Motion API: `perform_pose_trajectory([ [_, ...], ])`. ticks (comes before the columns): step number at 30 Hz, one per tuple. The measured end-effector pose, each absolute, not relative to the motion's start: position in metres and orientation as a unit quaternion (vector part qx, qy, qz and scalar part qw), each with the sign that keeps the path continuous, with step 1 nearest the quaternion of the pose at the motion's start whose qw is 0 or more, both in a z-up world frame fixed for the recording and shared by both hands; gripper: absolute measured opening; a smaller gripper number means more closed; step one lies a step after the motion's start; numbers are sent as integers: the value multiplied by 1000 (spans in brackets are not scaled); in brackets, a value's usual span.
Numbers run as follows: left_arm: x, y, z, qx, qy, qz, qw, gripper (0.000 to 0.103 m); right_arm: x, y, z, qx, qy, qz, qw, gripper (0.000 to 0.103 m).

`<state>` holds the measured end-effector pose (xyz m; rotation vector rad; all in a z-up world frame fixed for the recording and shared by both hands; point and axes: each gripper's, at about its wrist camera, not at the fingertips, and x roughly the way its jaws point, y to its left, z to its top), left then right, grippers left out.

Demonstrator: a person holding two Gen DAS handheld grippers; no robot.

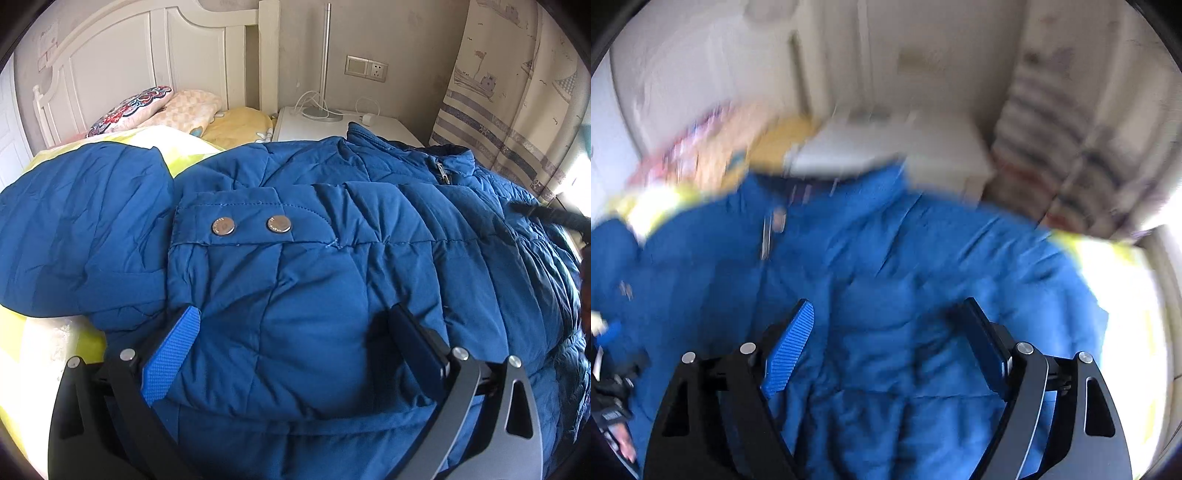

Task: Fold large clothes

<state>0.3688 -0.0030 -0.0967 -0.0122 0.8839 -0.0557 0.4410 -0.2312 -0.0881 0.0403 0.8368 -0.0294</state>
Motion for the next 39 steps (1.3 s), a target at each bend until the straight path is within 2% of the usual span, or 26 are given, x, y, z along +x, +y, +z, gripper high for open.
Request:
perform_pose_trajectory([
  [2,368,-3,-97,-6,427,-27,904,101,434,-251,-85,26,391,-51,918,81],
  [5,369,-3,-97,-6,428,-28,904,101,444,-284,-120,53,480,-57,874,83],
  [8,368,-3,-97,-7,428,-28,904,101,427,-294,-111,65,452,-53,888,83],
  [11,368,-4,-97,-4,428,-27,903,101,400,-313,-90,115,379,-90,914,87],
  [12,368,-3,-97,-5,428,-27,904,101,400,-318,-96,109,391,-117,906,87],
  [14,368,-4,-97,-6,428,-28,904,101,413,-324,-126,98,471,-107,870,88],
  [17,368,-4,-97,-6,427,-27,904,101,404,-318,-118,77,457,-125,877,88],
  [21,368,-4,-97,-5,428,-28,904,101,371,-268,-85,19,379,-99,920,88],
  [22,368,-3,-97,-6,427,-28,904,101,368,-254,-89,-4,389,-75,918,88],
  [24,368,-4,-97,-7,427,-28,904,101,373,-217,-118,-58,462,3,885,88],
  [25,368,-4,-97,-7,427,-29,904,101,370,-210,-124,-75,463,-3,883,88],
  [32,368,-2,-96,-16,424,-34,905,101,336,-205,-92,-39,390,-40,919,88],
  [34,365,7,-92,-42,412,-48,909,101,346,-197,-122,-53,437,-28,897,89],
  [36,357,29,-84,-108,379,-78,916,100,347,-199,-125,-37,433,-31,900,92],
  [39,345,96,-57,-261,313,-68,911,100,350,-200,-128,-17,439,-25,898,95],
])
